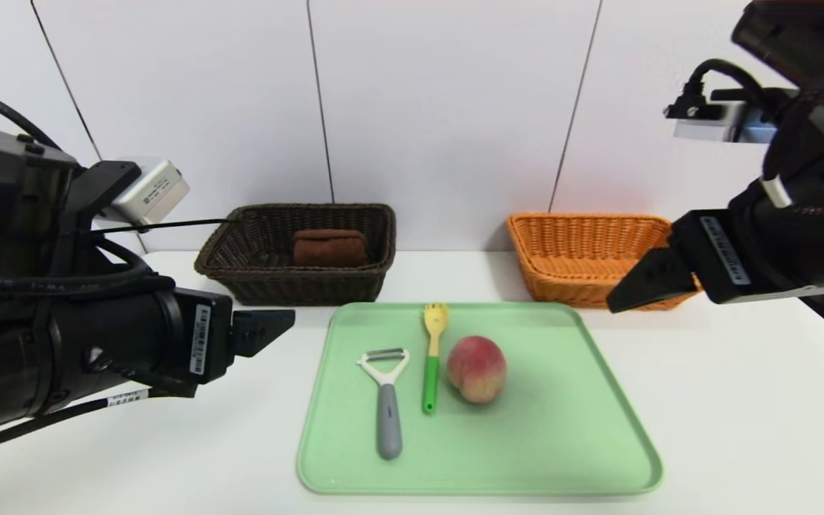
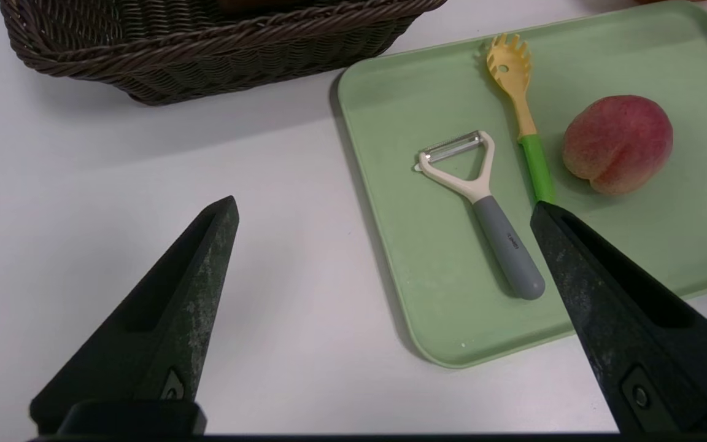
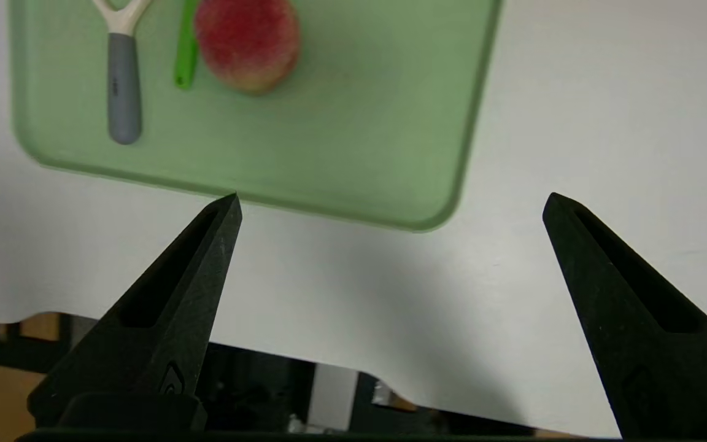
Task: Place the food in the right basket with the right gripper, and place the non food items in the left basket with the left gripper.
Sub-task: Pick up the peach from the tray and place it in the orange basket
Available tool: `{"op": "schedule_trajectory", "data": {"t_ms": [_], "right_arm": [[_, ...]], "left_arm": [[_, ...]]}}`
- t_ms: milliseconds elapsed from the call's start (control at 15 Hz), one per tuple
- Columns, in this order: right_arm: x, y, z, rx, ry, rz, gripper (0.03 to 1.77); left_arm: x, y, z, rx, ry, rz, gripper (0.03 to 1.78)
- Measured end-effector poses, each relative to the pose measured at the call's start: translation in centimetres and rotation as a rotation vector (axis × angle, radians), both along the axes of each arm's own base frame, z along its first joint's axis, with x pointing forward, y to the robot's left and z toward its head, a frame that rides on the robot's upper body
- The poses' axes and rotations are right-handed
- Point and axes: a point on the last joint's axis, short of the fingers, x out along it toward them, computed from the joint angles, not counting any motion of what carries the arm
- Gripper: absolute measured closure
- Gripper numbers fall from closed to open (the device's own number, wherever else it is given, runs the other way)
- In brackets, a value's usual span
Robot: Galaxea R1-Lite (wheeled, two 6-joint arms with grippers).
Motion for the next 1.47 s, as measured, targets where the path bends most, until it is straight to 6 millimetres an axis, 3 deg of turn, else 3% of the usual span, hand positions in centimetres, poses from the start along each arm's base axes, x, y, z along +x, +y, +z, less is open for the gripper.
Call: {"op": "schedule_trajectory", "data": {"t_ms": [200, 400, 1000, 1467], "right_arm": [[1.7, 2.0, -1.8, 0.046, 0.105, -0.044, 0.11], [4.0, 4.4, -3.5, 0.072, 0.092, -0.045, 0.11], [10.1, 9.4, -10.2, 0.102, 0.141, -0.141, 0.1], [11.7, 10.7, -13.5, 0.063, 0.208, -0.147, 0.1]], "left_arm": [[-0.7, 0.6, -0.3, 0.006, -0.001, 0.0, 0.12], [-1.1, 1.0, -0.9, 0.025, 0.008, 0.021, 0.12], [-0.4, 0.7, -1.5, 0.066, 0.006, 0.12, 0.12], [-0.2, 0.5, -1.7, 0.071, 0.014, 0.123, 0.12]]}}
